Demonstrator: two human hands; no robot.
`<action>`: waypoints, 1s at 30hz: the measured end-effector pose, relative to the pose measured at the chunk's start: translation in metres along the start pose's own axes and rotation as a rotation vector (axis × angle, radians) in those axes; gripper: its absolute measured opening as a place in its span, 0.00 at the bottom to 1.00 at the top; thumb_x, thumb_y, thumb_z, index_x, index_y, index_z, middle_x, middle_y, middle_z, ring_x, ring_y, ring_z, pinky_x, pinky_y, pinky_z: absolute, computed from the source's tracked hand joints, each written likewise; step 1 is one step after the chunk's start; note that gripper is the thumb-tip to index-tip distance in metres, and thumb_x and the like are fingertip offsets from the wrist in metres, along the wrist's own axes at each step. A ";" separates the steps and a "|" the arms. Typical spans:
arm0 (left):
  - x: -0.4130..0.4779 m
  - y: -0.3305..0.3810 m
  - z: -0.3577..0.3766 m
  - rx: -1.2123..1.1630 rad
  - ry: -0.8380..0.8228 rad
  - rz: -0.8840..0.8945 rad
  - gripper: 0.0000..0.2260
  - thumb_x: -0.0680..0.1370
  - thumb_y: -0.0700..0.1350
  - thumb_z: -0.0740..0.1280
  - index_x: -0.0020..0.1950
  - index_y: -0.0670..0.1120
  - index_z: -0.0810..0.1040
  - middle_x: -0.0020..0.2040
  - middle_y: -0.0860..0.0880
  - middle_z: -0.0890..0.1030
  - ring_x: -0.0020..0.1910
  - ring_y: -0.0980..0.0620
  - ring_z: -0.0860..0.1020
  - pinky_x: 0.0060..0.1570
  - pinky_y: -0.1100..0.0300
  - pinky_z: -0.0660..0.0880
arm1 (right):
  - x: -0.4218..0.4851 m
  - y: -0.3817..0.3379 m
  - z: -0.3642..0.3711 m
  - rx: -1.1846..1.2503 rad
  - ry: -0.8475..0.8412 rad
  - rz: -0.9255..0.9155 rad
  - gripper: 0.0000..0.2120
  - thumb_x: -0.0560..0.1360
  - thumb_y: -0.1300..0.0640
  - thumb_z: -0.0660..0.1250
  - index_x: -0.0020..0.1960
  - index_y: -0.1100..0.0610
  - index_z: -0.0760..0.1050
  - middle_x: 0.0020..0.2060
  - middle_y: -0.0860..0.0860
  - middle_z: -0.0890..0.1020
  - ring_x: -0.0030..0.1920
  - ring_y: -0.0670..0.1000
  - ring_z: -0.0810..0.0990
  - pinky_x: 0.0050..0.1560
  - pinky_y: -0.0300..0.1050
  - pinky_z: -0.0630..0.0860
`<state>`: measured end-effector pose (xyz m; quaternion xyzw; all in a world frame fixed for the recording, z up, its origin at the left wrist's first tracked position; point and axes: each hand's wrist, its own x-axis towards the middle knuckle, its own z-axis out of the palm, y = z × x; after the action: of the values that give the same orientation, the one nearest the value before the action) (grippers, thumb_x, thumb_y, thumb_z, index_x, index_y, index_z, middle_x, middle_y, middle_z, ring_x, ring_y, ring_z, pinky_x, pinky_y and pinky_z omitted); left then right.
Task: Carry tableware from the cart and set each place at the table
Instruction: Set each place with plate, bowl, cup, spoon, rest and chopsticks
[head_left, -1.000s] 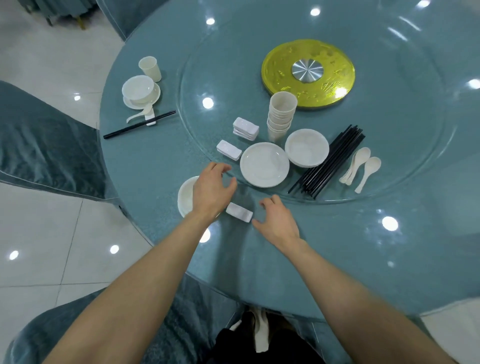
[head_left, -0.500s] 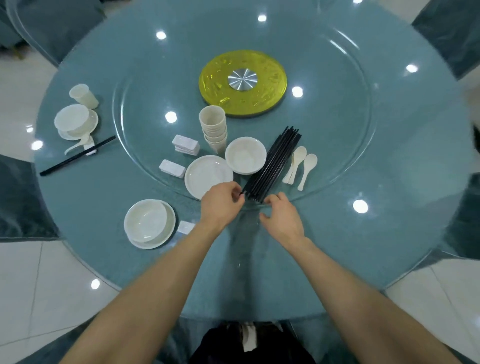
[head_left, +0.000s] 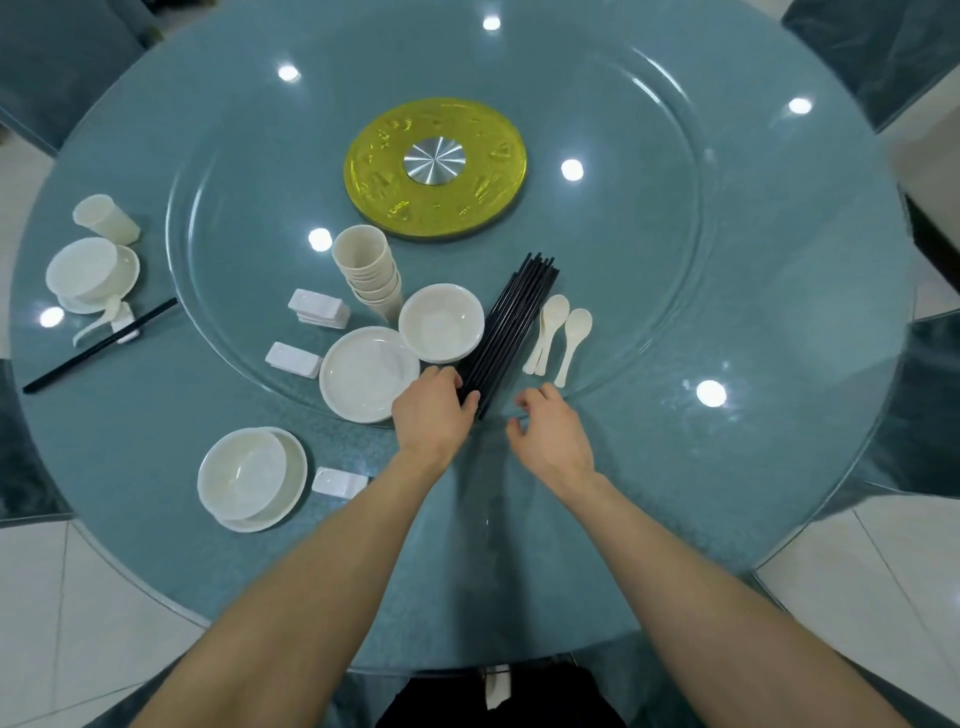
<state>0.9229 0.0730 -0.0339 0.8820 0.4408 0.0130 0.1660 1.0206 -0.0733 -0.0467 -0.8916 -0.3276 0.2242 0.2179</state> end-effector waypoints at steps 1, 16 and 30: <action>0.001 0.001 0.001 0.000 -0.008 -0.002 0.13 0.79 0.59 0.72 0.57 0.51 0.81 0.54 0.52 0.82 0.49 0.47 0.83 0.47 0.52 0.78 | 0.001 0.001 0.001 0.001 0.000 -0.002 0.14 0.80 0.55 0.66 0.64 0.57 0.78 0.58 0.52 0.76 0.50 0.59 0.82 0.54 0.56 0.80; 0.006 0.008 -0.002 0.027 -0.137 -0.005 0.12 0.80 0.57 0.69 0.50 0.48 0.80 0.48 0.49 0.84 0.48 0.44 0.83 0.46 0.50 0.80 | 0.011 -0.001 0.007 0.006 -0.007 -0.016 0.20 0.80 0.54 0.65 0.71 0.56 0.76 0.61 0.53 0.75 0.50 0.59 0.83 0.55 0.57 0.81; 0.002 0.003 -0.011 -0.284 -0.169 -0.048 0.07 0.81 0.50 0.70 0.46 0.47 0.80 0.37 0.50 0.85 0.37 0.47 0.84 0.46 0.49 0.82 | 0.018 -0.004 0.008 0.256 0.118 0.073 0.11 0.81 0.56 0.66 0.60 0.56 0.82 0.54 0.51 0.82 0.51 0.49 0.81 0.58 0.50 0.79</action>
<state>0.9246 0.0756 -0.0226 0.8369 0.4399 -0.0033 0.3258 1.0265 -0.0568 -0.0561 -0.8795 -0.2501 0.2191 0.3406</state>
